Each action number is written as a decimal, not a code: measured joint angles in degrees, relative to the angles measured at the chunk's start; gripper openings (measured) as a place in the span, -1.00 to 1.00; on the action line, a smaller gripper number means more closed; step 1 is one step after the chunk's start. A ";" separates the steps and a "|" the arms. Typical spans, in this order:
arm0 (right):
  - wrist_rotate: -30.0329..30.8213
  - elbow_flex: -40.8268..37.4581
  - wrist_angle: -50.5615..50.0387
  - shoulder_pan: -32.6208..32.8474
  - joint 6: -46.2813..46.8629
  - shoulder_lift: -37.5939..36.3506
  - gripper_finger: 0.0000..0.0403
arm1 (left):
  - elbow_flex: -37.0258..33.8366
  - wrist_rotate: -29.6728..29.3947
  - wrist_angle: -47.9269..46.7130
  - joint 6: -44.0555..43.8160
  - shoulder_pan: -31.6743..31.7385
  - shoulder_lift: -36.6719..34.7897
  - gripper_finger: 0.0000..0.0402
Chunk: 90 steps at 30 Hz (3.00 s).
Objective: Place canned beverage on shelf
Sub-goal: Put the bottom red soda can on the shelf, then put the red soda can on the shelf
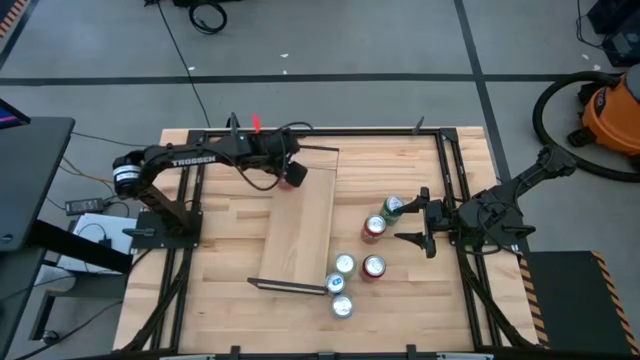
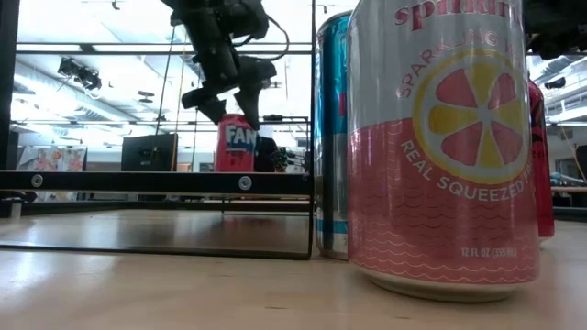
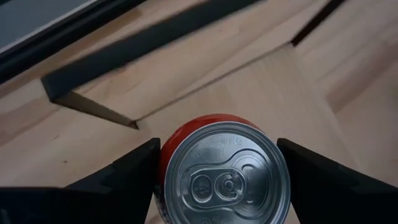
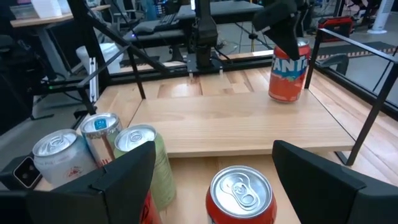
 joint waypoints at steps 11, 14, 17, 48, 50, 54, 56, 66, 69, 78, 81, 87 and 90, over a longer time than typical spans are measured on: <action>-0.02 0.00 0.02 0.00 0.04 0.09 0.66 | 0.04 0.13 0.48 -0.92 0.25 0.14 0.63; -0.05 0.00 0.02 0.00 0.04 0.09 0.66 | 0.14 0.15 1.11 -0.90 0.08 0.14 0.76; -0.07 0.00 0.34 0.02 0.04 0.09 0.66 | 0.98 0.13 0.87 -0.04 0.10 0.14 0.83; 0.30 0.00 0.75 0.00 -0.07 0.09 0.66 | 12.81 -4.59 10.66 7.29 -20.92 8.75 0.84; 0.28 0.00 0.67 0.02 -0.02 0.07 0.66 | 12.81 -4.58 12.36 8.07 -22.68 9.75 0.84; 0.30 0.00 0.28 0.00 -0.01 -0.09 0.66 | 12.81 -7.79 13.54 10.33 -26.67 10.52 0.84; 0.28 0.00 0.31 0.02 -0.46 -0.09 0.66 | 12.81 -10.32 13.50 12.32 -28.97 10.52 0.84; 3.22 0.00 1.69 -2.28 -6.05 -0.09 0.66 | 12.81 -11.69 11.75 22.69 -35.48 10.52 0.84; 3.25 0.00 1.40 -3.78 -6.38 0.08 0.66 | 12.79 -11.62 10.18 22.69 -35.24 10.52 0.85; 3.23 0.00 0.93 -6.19 -5.27 1.76 0.66 | 12.76 -3.29 9.70 22.31 -33.67 10.52 0.85; 3.22 0.00 1.74 -6.40 -5.07 3.34 0.66 | 12.76 -2.29 9.85 22.60 -33.77 10.52 0.85; 3.23 0.02 4.15 -7.60 -6.91 5.50 0.66 | 12.75 0.14 10.66 22.51 -33.79 10.52 0.85; 3.23 0.02 4.28 -8.44 -7.32 5.63 0.66 | 12.74 0.63 12.34 22.52 -33.62 10.70 0.85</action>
